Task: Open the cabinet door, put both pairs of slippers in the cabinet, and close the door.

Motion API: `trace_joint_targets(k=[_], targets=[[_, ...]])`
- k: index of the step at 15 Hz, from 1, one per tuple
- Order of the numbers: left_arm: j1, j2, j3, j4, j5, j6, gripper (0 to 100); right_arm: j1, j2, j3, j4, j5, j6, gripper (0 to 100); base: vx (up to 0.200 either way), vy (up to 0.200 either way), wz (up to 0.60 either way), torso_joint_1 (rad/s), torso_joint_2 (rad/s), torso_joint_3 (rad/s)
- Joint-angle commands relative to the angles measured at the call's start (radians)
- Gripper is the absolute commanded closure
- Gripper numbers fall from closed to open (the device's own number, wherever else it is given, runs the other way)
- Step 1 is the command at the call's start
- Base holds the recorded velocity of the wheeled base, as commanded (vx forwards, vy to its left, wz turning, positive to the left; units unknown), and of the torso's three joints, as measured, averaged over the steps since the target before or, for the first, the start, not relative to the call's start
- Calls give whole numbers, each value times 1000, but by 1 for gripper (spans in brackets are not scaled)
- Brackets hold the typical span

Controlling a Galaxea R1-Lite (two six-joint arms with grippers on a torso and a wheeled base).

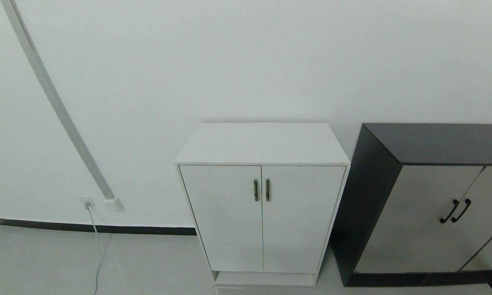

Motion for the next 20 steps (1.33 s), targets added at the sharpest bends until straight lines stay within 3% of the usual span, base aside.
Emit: trace_joint_targets(k=[1, 5, 14, 17, 20], targets=[[-1, 1, 0, 0, 1, 1, 100, 7, -42, 25, 24, 16, 0, 100, 0, 0, 0, 0, 0, 0], [-1, 1, 0, 0, -1, 1, 100, 67, -209, 19, 240, 25, 6, 100, 0, 0, 0, 0, 0, 0], [-1, 0, 0, 0, 1, -1, 100, 68, -364, 22, 220, 14, 41, 100, 0, 0, 0, 0, 0, 0], [0, 1, 0, 0, 1, -1, 100, -22, -447, 22, 220, -15, 32, 100, 0, 0, 0, 0, 0, 0], [-1, 1, 0, 0, 1, -1, 100, -44, -546, 23, 220, -15, 32, 100, 0, 0, 0, 0, 0, 0]])
